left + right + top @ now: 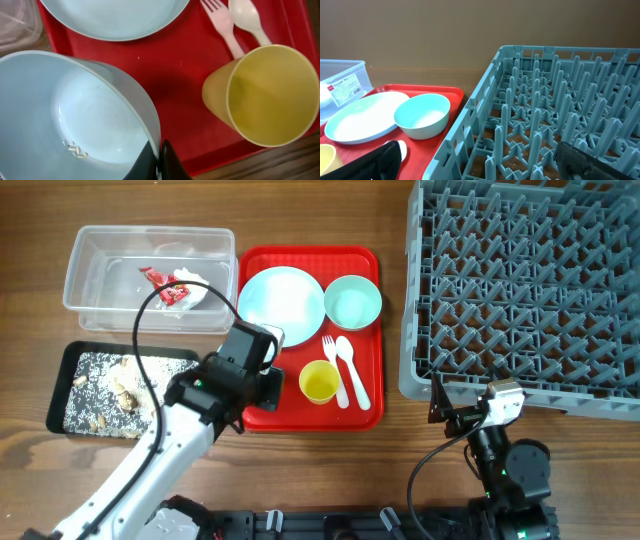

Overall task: Sort waste into correct bins and load items into the dishwasher rack
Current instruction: 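Return the emptied blue bowl to the red tray with the left gripper, then move the left gripper to the yellow cup and grasp it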

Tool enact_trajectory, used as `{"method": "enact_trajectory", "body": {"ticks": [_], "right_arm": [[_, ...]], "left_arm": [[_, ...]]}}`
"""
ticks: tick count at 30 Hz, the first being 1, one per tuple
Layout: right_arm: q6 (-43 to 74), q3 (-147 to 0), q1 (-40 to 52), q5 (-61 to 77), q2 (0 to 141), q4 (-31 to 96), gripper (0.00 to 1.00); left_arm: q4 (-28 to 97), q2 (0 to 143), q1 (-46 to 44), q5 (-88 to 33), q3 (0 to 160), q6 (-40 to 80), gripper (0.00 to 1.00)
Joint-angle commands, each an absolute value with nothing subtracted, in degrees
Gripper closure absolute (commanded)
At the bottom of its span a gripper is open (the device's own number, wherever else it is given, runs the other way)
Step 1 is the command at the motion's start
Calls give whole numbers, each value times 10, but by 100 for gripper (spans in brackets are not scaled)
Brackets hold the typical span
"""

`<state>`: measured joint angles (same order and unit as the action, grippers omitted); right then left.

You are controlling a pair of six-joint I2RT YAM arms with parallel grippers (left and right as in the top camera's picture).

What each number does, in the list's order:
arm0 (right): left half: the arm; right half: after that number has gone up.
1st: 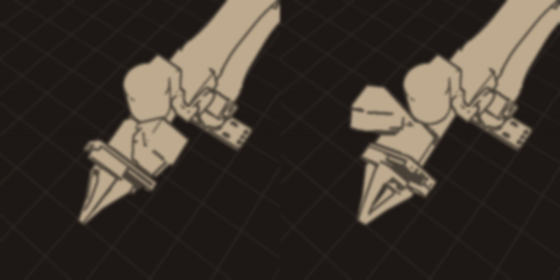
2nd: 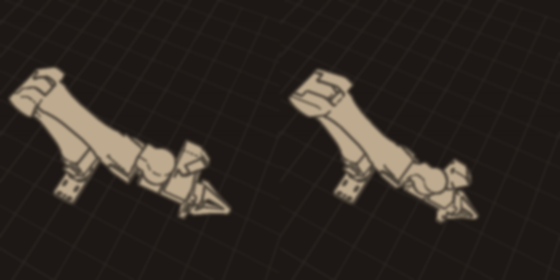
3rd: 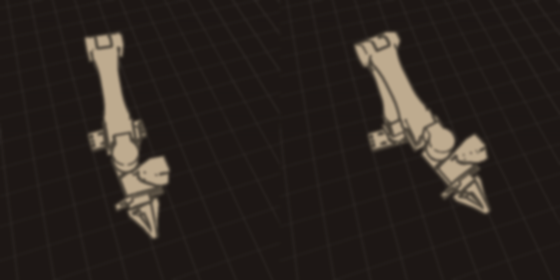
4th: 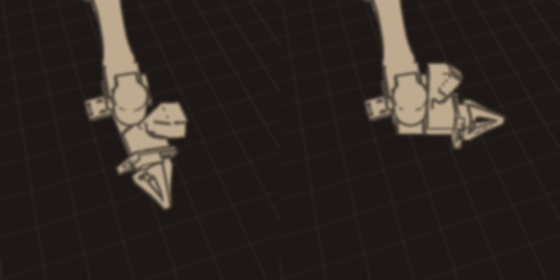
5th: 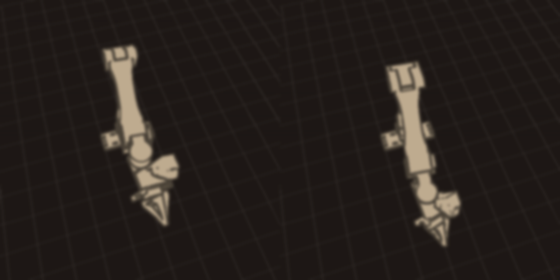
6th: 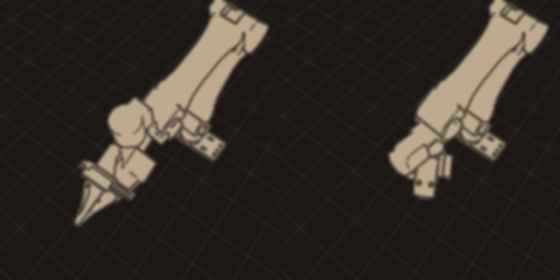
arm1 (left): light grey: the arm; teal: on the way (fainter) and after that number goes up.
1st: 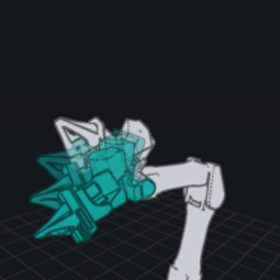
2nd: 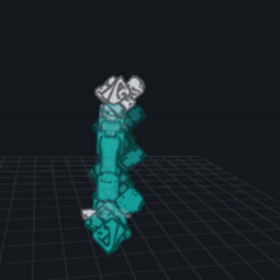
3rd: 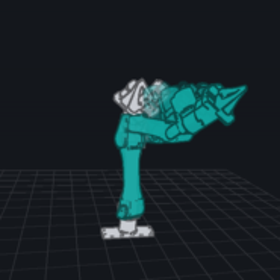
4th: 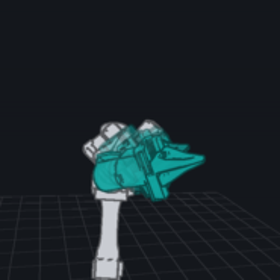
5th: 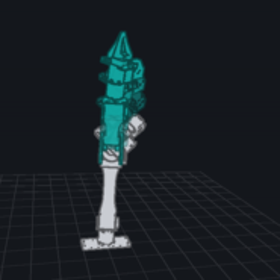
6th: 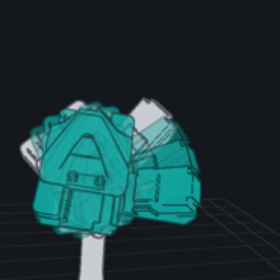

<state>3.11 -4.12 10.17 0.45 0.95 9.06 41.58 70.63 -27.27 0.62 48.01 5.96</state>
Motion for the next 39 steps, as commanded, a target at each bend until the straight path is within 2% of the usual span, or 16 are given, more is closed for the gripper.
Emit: {"method": "enact_trajectory", "body": {"ticks": [1, 21, 22, 24, 25, 27, 39], "right_arm": [[26, -40, 99, 14, 6, 88, 0], [26, -40, 99, 14, 6, 88, 0], [26, -40, 99, 14, 6, 88, 0], [26, -40, 99, 14, 6, 88, 0], [26, -40, 99, 14, 6, 88, 0], [26, -40, 99, 14, 6, 88, 0], [26, -40, 99, 14, 6, 88, 0]], "left_arm": [[410, 735, -275, -19, 488, 69, 96], [370, 814, -275, -96, 488, 65, 96], [370, 815, -276, -96, 488, 65, 87], [368, 819, -275, -96, 488, 65, 51], [368, 821, -275, -96, 488, 65, 42], [367, 821, -275, -96, 488, 65, 29], [367, 770, -274, -115, 515, 65, 35]]}}
